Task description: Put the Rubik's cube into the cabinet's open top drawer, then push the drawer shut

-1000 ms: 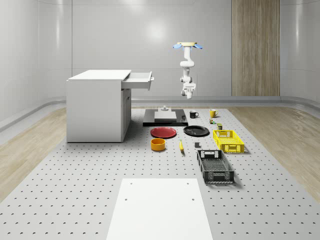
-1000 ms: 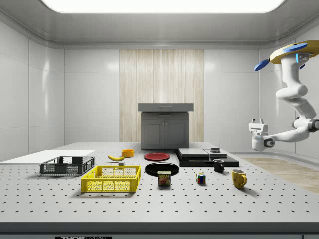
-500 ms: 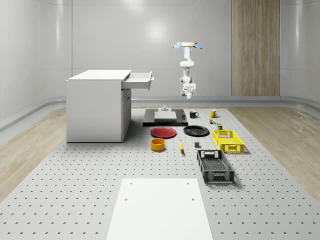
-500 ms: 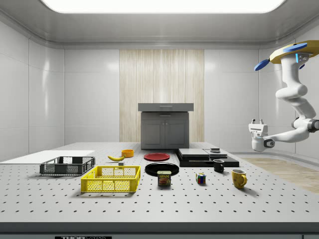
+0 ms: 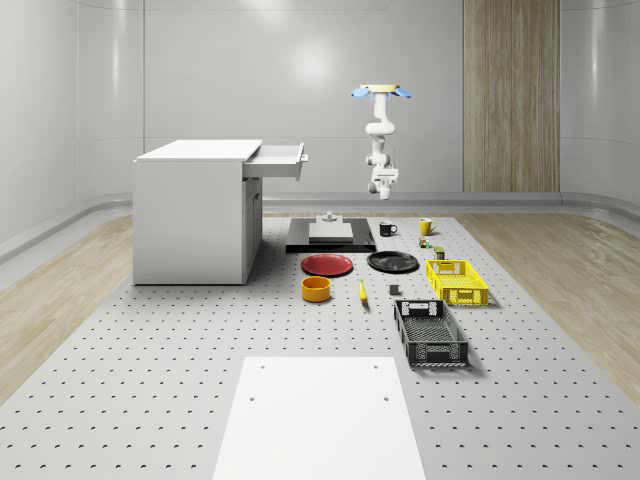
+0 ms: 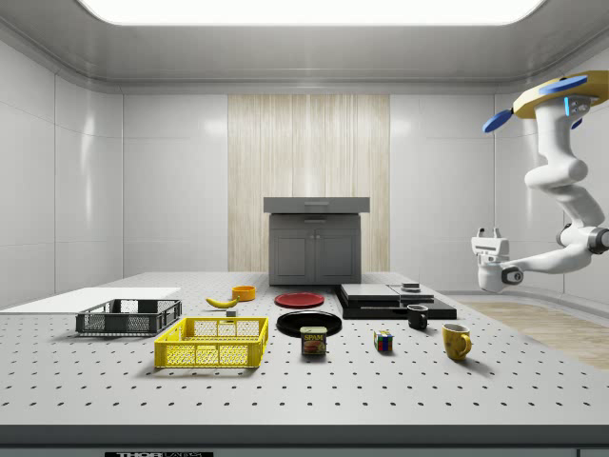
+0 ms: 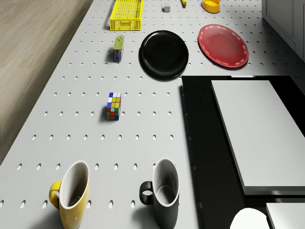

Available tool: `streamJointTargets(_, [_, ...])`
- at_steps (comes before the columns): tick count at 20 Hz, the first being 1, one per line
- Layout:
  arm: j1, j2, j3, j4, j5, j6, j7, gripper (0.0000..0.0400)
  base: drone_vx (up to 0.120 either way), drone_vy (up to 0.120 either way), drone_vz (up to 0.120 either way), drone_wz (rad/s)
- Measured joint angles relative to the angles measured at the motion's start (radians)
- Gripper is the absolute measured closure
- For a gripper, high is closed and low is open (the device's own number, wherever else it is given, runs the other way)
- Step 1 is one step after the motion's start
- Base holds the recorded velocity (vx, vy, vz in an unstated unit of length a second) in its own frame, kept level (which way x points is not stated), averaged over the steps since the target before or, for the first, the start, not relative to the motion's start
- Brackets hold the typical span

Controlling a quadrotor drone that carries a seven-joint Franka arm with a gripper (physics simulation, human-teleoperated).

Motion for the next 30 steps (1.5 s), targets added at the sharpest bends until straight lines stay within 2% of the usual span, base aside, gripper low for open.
streamJointTargets(20, [-0.014, -0.011, 0.045, -0.012, -0.062, 0.015, 0.008, 0.0, 0.12, 0.12, 0.0, 0.0])
streamJointTargets(26, [-0.039, -0.017, 0.125, -0.025, -0.175, 0.022, 0.023, 0.0, 0.12, 0.12, 0.0, 0.0])
streamJointTargets(30, [-0.076, -0.026, 0.24, -0.06, -0.339, 0.03, 0.047, 0.0, 0.12, 0.12, 0.0, 0.0])
